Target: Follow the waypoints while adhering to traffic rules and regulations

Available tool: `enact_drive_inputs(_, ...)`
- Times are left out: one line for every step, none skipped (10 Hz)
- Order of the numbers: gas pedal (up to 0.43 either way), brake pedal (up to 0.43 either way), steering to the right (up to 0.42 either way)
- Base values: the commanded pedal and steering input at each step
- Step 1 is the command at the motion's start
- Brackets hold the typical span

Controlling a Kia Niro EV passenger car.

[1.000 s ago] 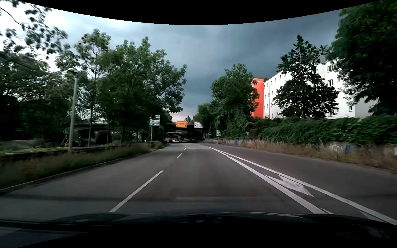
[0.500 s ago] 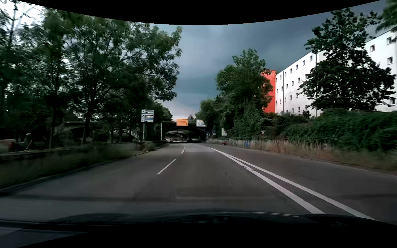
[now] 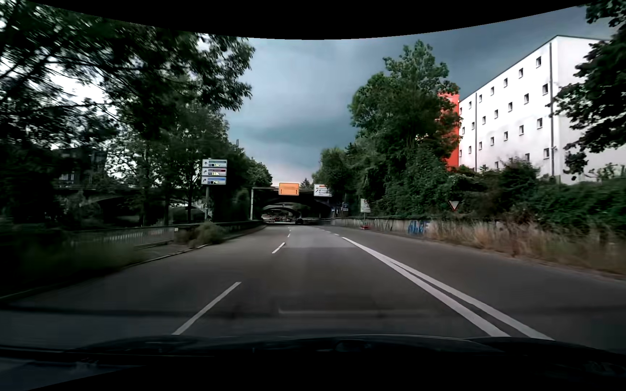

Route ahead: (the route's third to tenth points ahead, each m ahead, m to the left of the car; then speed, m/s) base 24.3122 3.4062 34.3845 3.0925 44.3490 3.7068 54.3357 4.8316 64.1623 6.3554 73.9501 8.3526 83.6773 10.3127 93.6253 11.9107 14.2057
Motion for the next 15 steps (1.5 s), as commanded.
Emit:
enact_drive_inputs(0.079, 0.0, -0.012)
enact_drive_inputs(0.079, 0.0, -0.013)
enact_drive_inputs(0.079, 0.0, -0.014)
enact_drive_inputs(0.079, 0.0, -0.014)
enact_drive_inputs(0.079, 0.0, -0.014)
enact_drive_inputs(0.087, 0.0, -0.014)
enact_drive_inputs(0.087, 0.0, -0.014)
enact_drive_inputs(0.087, 0.0, -0.014)
enact_drive_inputs(0.087, 0.0, -0.014)
enact_drive_inputs(0.087, 0.0, -0.014)
enact_drive_inputs(0.087, 0.0, -0.014)
enact_drive_inputs(0.098, 0.0, -0.014)
enact_drive_inputs(0.098, 0.0, -0.013)
enact_drive_inputs(0.098, 0.0, -0.013)
enact_drive_inputs(0.098, 0.0, -0.012)
